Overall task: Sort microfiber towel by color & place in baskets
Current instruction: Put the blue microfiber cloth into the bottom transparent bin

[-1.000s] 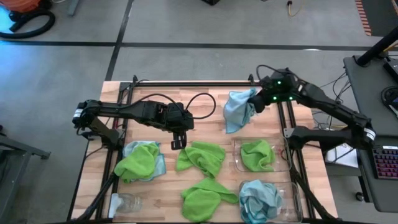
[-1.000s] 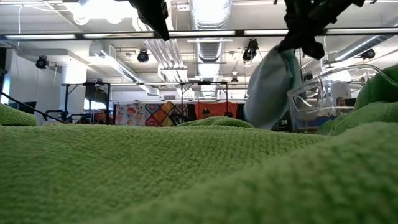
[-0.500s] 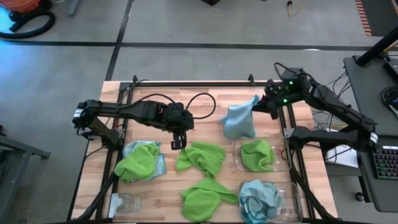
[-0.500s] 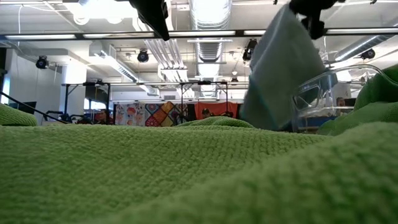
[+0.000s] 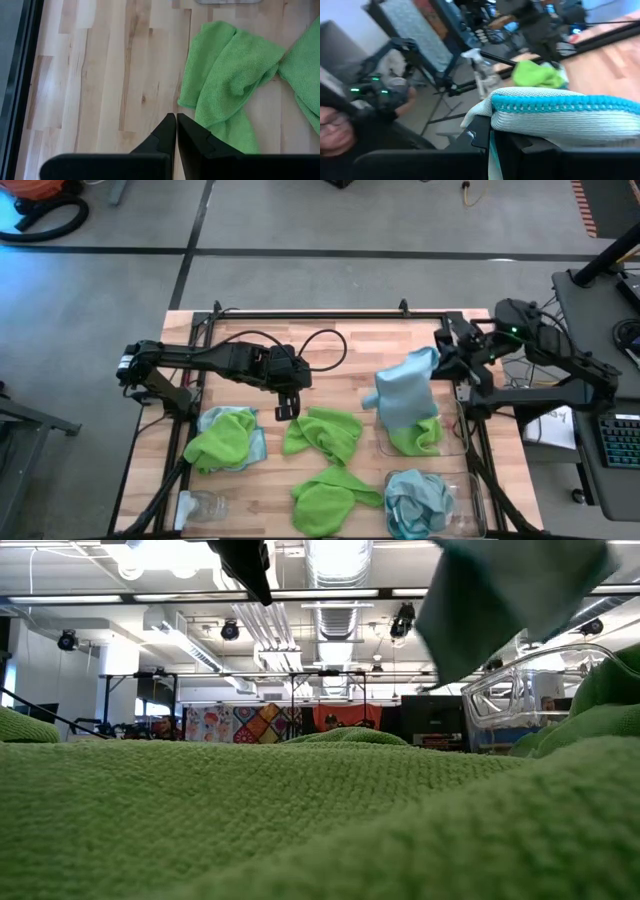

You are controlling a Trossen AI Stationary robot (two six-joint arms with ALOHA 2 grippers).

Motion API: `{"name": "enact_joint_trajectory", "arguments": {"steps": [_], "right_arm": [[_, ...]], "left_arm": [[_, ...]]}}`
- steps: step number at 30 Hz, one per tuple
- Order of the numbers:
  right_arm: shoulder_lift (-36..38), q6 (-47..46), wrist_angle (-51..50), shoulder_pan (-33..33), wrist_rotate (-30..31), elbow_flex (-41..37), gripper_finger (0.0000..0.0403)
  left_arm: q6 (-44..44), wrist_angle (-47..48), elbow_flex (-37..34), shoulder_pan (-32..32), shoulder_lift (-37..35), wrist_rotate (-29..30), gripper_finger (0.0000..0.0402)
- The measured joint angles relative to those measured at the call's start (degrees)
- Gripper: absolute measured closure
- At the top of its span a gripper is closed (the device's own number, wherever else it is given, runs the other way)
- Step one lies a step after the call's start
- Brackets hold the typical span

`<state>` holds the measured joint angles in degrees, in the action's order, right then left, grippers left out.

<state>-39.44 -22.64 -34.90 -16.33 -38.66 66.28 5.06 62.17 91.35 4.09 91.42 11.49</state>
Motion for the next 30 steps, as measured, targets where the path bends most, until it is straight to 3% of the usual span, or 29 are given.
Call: {"name": "enact_joint_trajectory", "arguments": {"steps": [9,20,30], "right_arm": [[-1.85,-0.77,6.34,15.42,4.81,-1.37,0.0390],[-11.62,-7.12,11.19,37.75,7.95,-2.47,0.0390],[-18.13,-14.62,11.15,55.50,20.13,0.12,0.0390]], "left_arm": [[1.34,0.17,0.00,-0.01,0.00,0.00,0.0402],[1.71,0.31,0.00,-0.01,0.00,0.00,0.0402],[3.64,0.06,0.00,-0.01,0.00,0.00,0.0402]]}}
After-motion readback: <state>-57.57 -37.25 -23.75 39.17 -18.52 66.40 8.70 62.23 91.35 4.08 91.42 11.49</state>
